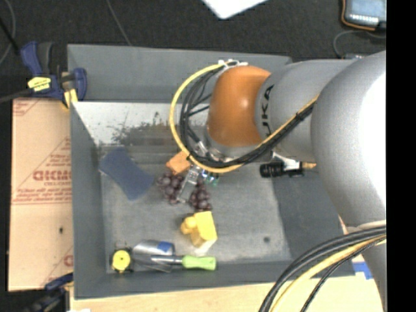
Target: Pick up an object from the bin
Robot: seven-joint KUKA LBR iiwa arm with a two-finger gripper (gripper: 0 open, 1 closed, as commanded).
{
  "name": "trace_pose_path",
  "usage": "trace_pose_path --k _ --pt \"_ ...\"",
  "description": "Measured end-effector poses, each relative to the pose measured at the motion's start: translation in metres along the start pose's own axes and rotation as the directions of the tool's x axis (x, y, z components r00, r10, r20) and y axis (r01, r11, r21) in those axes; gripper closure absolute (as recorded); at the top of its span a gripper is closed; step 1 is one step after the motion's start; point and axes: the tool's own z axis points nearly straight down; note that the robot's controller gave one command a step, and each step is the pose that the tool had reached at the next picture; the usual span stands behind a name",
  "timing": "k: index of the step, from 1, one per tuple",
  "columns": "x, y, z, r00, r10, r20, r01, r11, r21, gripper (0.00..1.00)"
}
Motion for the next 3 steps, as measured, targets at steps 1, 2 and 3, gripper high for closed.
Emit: trace_pose_path --k 1,2,3 --pt "-0.01 -0.005 0.045 1.0 0.007 -0.016 -0.007 1.0 0.011 0.0" --pt "-0.025 0.002 0.062 0.999 0.041 -0.006 -0.041 0.999 0.005 0.0" --pt "-0.049 0.009 0.066 0.996 0.083 -0.013 -0.083 0.997 0.008 1.0"
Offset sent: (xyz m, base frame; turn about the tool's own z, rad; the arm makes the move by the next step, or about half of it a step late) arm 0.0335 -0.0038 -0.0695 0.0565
